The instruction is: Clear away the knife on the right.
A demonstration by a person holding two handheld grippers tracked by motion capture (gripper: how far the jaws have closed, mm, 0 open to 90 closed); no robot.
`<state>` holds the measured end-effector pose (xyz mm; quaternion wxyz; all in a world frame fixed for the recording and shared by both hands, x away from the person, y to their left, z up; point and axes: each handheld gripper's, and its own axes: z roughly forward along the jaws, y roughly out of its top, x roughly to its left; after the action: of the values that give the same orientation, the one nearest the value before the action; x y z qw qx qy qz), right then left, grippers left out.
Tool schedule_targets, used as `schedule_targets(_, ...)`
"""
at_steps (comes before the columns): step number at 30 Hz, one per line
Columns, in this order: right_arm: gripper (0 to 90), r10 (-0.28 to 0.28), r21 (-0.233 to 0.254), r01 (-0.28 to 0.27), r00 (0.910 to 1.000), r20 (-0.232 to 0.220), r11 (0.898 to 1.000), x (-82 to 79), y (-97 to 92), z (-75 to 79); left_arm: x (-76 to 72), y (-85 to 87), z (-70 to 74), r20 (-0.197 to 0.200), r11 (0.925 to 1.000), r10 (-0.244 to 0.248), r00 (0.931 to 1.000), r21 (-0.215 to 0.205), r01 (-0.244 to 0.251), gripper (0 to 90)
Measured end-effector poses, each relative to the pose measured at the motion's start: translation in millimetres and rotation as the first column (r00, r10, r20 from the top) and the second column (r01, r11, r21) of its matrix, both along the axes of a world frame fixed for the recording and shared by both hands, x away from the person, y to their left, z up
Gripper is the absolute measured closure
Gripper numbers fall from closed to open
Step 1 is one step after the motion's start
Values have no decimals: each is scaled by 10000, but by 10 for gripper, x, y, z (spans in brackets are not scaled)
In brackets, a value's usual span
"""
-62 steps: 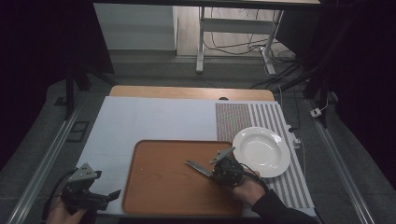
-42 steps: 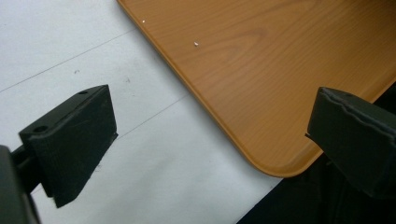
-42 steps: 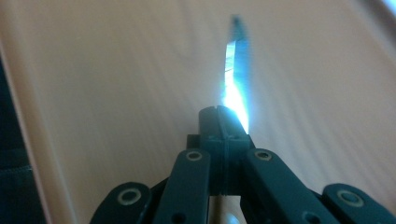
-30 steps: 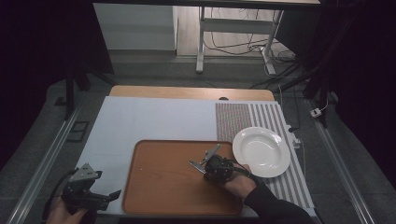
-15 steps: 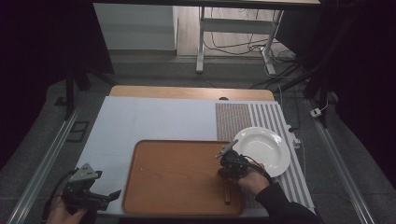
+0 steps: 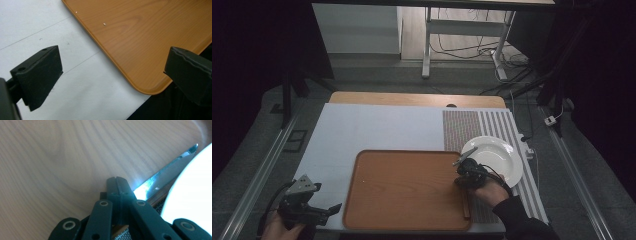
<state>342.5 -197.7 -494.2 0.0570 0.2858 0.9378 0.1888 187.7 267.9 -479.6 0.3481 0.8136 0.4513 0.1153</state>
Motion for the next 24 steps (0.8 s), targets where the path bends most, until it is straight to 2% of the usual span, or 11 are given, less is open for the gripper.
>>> schedule_targets(8,792,-82,882,27,9981,617,9961,-40,29,119,6,27,0,-40,9996,-32,10000,-290,31,16)
schedule_targets(12,709,-181,1161,100,9975,689,9932,-60,26,156,10,38,2,-94,9992,-83,9999,-392,79,16)
schedule_targets(24,478,-171,1545,17,9950,984,9880,-151,44,249,12,37,-1,-93,9992,-60,9999,-388,56,16)
